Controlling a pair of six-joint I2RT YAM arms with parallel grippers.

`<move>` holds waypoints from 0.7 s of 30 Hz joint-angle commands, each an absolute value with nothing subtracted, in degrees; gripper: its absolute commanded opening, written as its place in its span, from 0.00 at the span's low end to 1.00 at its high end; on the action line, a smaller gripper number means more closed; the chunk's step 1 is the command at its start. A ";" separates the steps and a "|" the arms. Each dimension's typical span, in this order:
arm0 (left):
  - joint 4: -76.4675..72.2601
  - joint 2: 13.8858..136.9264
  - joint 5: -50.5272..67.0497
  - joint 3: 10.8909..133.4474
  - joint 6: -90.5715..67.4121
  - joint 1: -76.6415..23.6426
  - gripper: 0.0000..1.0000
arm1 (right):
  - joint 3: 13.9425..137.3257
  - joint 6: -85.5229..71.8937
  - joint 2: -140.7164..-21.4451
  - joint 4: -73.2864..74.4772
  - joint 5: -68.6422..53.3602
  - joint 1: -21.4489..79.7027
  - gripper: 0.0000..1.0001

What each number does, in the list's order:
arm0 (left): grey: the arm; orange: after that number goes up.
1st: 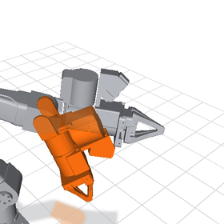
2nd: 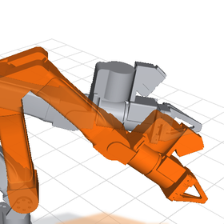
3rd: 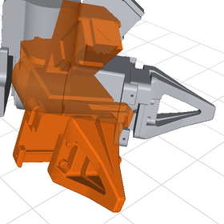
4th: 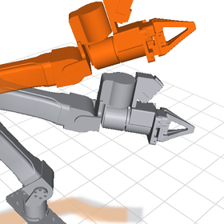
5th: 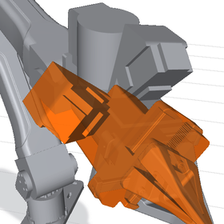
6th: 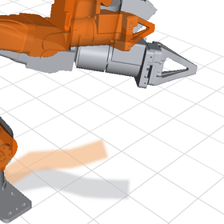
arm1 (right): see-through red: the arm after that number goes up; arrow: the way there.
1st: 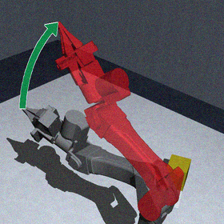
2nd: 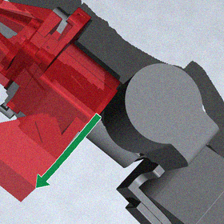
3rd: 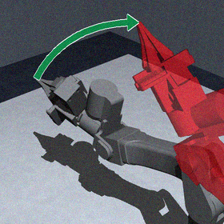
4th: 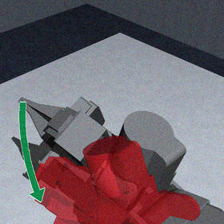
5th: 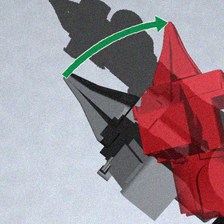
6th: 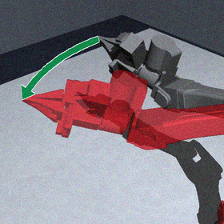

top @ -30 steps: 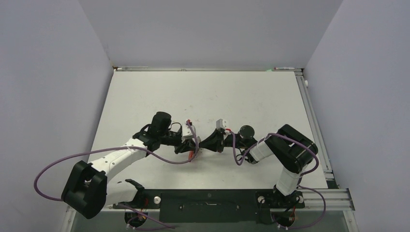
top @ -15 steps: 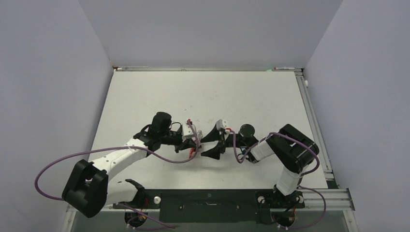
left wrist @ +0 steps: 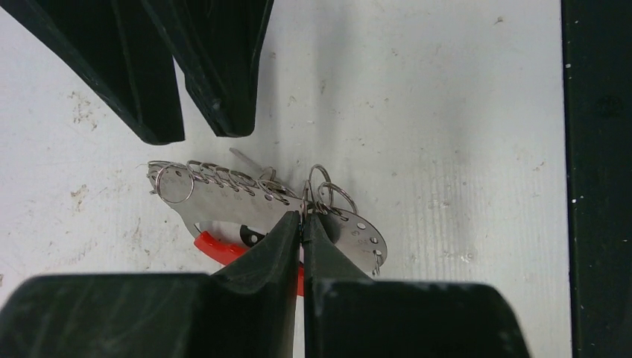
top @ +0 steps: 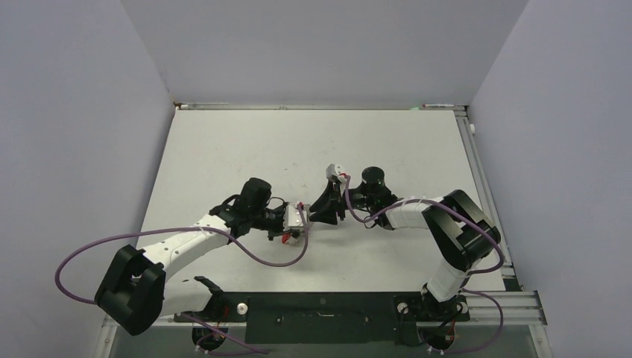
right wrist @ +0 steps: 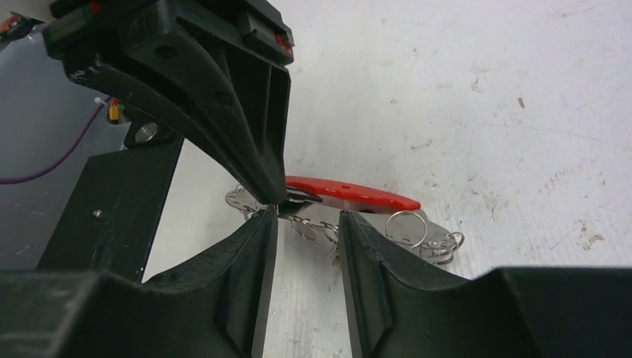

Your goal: Remove the keys from the keyring

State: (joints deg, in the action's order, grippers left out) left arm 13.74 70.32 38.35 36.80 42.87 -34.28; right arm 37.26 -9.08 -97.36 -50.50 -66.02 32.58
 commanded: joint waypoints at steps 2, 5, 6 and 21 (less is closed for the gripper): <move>14.15 70.52 37.03 40.24 46.99 -34.89 0.00 | 43.43 7.52 -94.66 -24.95 -65.35 35.85 0.35; 14.31 70.78 37.00 40.56 47.32 -35.11 0.00 | 45.06 11.41 -94.74 -19.33 -63.05 38.05 0.35; 14.47 70.95 37.08 40.68 47.55 -35.27 0.00 | 45.15 11.38 -94.80 -19.48 -62.62 38.34 0.35; 14.28 72.01 36.55 40.60 48.58 -36.91 0.00 | 49.26 11.25 -95.09 -14.58 -61.17 39.45 0.31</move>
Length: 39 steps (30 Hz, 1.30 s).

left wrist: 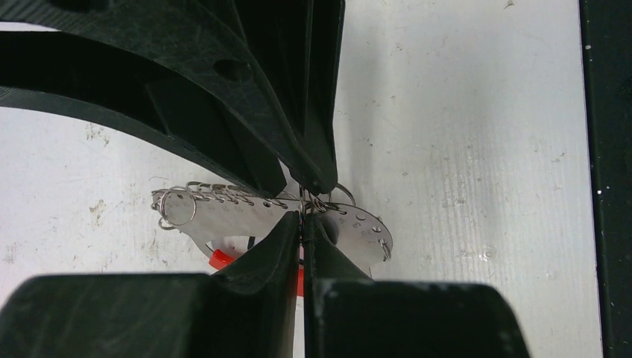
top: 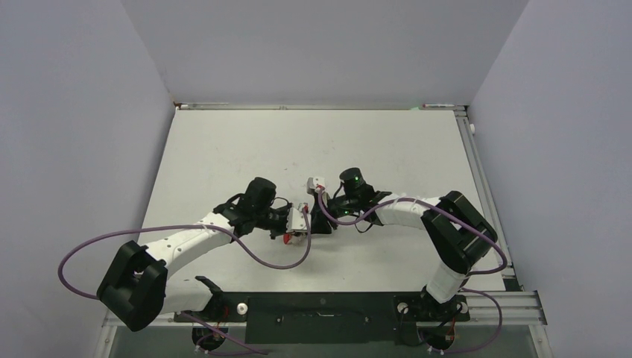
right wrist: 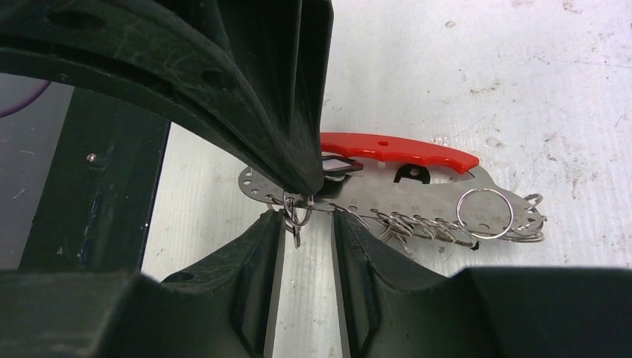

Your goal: Remove the keys from the keyring

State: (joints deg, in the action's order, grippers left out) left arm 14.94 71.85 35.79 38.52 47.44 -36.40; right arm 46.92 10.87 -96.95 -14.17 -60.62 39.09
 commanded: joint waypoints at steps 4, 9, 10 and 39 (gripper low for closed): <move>14.28 72.09 36.48 40.69 48.60 -37.00 0.00 | 49.56 10.47 -95.14 -14.96 -62.20 39.41 0.36; 14.10 72.08 36.44 40.61 48.47 -37.00 0.00 | 49.66 9.83 -95.03 -15.28 -61.94 39.43 0.40; 14.04 72.11 36.47 40.56 48.43 -37.00 0.00 | 49.66 9.55 -95.14 -15.56 -61.73 39.39 0.37; 12.37 72.33 36.71 39.81 47.09 -37.09 0.00 | 51.61 15.85 -96.39 -9.41 -56.78 41.86 0.27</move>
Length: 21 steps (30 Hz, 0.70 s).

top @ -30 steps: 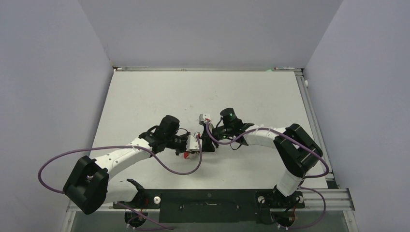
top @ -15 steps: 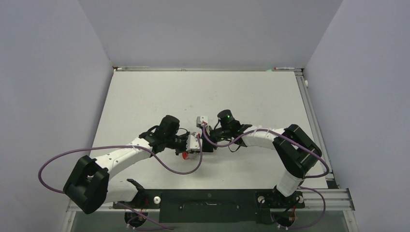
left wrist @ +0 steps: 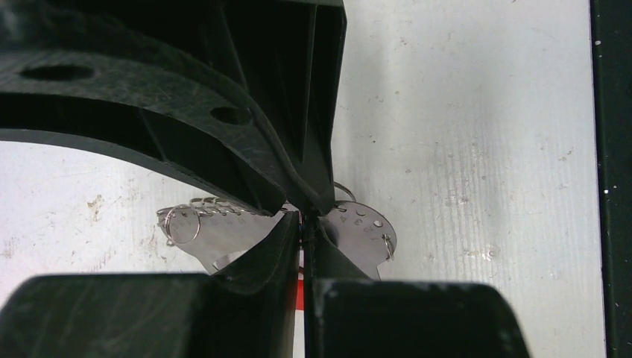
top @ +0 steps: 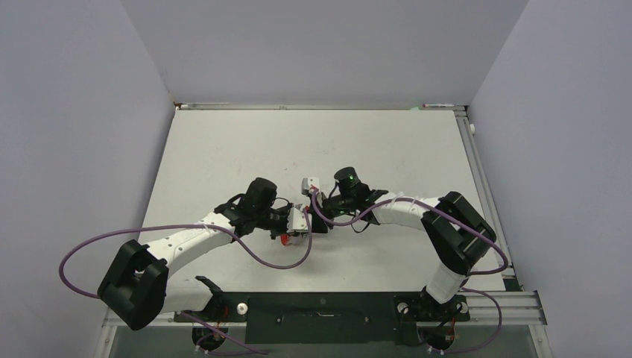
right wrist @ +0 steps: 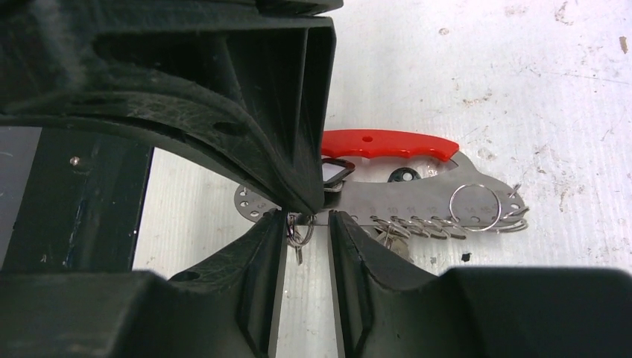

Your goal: Remove the keys from the keyring

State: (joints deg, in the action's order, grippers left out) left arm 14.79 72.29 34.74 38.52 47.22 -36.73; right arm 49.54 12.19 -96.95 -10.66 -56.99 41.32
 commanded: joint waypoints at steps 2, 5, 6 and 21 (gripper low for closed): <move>12.38 72.42 36.69 40.02 46.79 -36.99 0.00 | 51.77 18.06 -96.46 -7.82 -55.72 42.32 0.26; 12.43 72.51 36.70 40.20 46.67 -37.00 0.00 | 52.09 20.43 -96.50 -6.04 -54.51 42.67 0.24; 12.47 72.58 36.73 40.25 46.63 -37.00 0.00 | 52.19 20.69 -96.50 -5.83 -54.11 42.74 0.22; 14.51 71.92 45.60 40.41 39.87 -27.05 0.29 | 50.89 19.05 -95.67 -11.91 -55.49 40.62 0.05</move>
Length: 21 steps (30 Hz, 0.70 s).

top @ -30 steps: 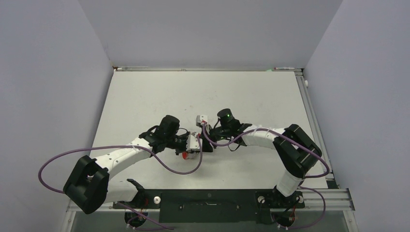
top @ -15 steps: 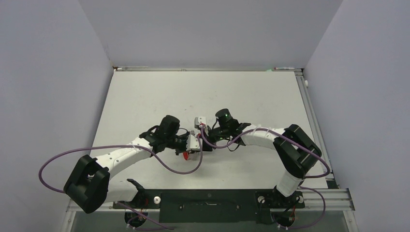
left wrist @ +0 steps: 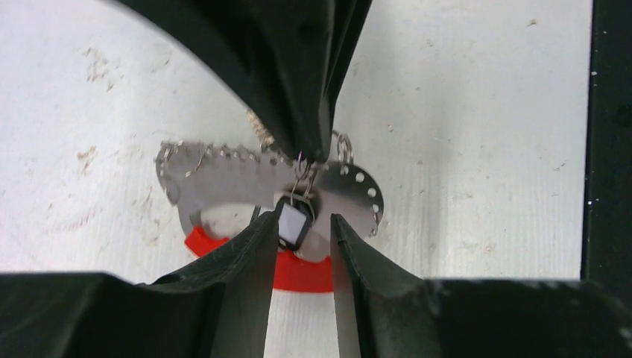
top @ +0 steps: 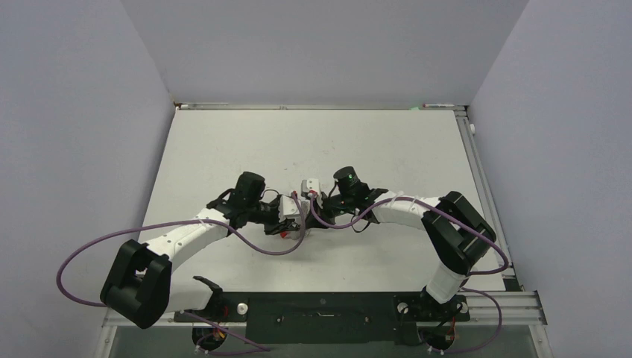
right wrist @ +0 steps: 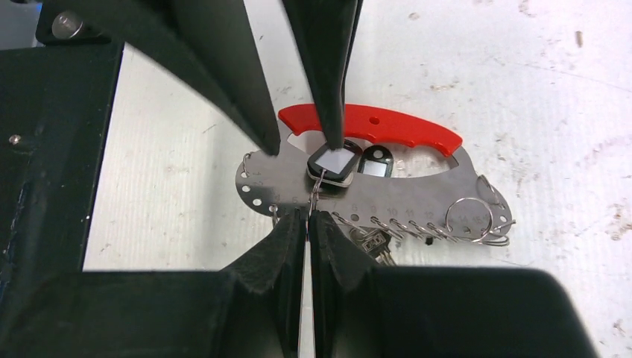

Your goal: Remove the keys from the keyring

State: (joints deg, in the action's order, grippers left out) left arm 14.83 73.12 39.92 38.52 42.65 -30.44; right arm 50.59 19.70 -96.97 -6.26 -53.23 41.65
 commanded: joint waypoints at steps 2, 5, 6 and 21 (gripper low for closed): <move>13.43 71.58 46.09 39.84 39.00 -26.50 0.29 | 50.13 17.02 -95.84 -14.81 -57.41 39.71 0.05; 10.04 71.32 47.10 39.22 36.15 -26.28 0.29 | 48.96 14.43 -95.95 -19.07 -59.91 38.82 0.05; 8.78 71.24 47.37 39.07 35.19 -26.28 0.29 | 48.77 14.03 -96.00 -19.72 -60.64 38.70 0.05; 2.19 74.10 44.92 38.81 31.61 -26.36 0.24 | 46.79 9.89 -95.60 -25.50 -63.41 38.50 0.05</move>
